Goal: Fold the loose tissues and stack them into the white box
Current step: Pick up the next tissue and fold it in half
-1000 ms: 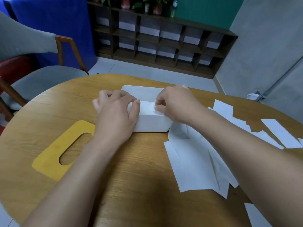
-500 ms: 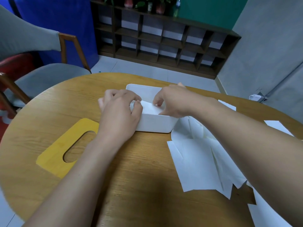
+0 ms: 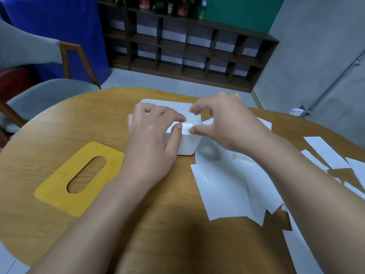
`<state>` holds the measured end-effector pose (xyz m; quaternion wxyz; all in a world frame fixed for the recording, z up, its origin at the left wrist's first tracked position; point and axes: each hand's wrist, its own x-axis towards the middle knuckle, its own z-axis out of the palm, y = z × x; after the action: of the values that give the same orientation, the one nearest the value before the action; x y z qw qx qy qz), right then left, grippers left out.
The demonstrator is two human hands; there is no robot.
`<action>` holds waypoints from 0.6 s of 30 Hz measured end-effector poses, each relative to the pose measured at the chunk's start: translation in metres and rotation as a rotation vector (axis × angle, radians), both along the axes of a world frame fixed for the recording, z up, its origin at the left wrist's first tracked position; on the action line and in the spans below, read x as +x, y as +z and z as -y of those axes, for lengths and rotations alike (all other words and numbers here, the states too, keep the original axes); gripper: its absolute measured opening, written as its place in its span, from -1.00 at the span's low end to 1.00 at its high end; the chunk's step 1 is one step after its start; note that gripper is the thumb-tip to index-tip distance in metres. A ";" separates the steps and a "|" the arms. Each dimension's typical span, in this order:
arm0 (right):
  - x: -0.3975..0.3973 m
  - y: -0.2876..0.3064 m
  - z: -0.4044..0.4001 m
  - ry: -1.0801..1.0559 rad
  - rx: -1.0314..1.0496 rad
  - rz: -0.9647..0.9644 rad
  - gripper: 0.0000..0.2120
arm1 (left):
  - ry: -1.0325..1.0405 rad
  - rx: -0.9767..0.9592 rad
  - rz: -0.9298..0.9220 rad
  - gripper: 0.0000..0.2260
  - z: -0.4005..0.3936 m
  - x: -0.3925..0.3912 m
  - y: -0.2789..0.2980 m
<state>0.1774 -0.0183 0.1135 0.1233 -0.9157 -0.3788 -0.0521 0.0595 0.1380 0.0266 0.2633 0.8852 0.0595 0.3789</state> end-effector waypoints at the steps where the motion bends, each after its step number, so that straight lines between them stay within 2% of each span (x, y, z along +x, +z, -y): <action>1: -0.009 -0.003 0.013 -0.028 0.054 -0.023 -0.62 | -0.055 -0.004 -0.006 -0.86 0.010 -0.005 -0.001; 5: -0.042 -0.034 0.069 -0.148 0.194 -0.120 -0.69 | -0.231 -0.046 -0.074 -0.85 0.046 -0.020 -0.013; 8: -0.059 -0.067 0.099 -0.238 0.237 -0.199 -0.73 | -0.289 -0.056 -0.160 -0.85 0.063 -0.023 -0.028; 13: -0.072 -0.096 0.114 -0.310 0.266 -0.259 -0.76 | -0.291 -0.093 -0.285 -0.86 0.075 -0.018 -0.048; 18: -0.074 -0.106 0.108 -0.376 0.260 -0.186 -0.69 | -0.264 -0.096 -0.333 -0.86 0.078 -0.011 -0.052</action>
<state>0.1032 -0.1266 0.0078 0.2623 -0.9475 -0.1791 -0.0379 0.0485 0.0600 -0.0257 0.3390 0.9221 0.0035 0.1864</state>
